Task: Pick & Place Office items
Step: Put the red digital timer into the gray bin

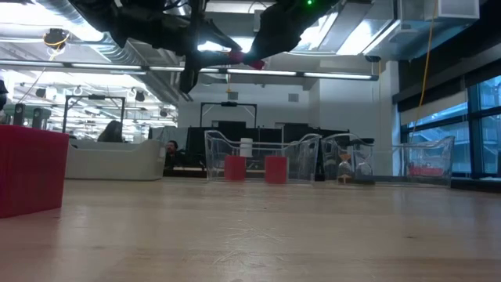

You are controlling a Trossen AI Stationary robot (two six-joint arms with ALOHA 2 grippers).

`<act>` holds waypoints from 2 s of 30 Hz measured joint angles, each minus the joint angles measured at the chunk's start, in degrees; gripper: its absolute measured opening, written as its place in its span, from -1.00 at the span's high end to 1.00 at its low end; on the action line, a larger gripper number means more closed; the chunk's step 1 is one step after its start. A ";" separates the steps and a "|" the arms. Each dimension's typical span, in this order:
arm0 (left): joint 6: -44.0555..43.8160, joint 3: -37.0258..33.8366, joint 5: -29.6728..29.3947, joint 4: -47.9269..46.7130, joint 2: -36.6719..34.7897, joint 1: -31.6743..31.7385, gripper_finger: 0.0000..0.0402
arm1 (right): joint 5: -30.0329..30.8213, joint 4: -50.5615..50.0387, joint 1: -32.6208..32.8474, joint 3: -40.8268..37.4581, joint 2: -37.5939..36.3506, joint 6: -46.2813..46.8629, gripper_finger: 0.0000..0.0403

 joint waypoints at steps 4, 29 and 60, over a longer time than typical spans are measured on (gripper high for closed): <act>-0.16 0.00 0.01 0.02 0.00 0.09 0.61 | 0.15 -0.02 0.00 0.00 0.00 -1.01 0.25; 7.84 0.07 0.62 -8.88 -0.07 12.59 0.64 | -11.19 -26.20 -0.04 0.00 -12.73 21.14 -0.54; 17.30 -7.89 -21.86 -59.10 -20.20 27.32 0.65 | -6.29 -35.88 0.00 -0.02 -13.90 29.37 -0.30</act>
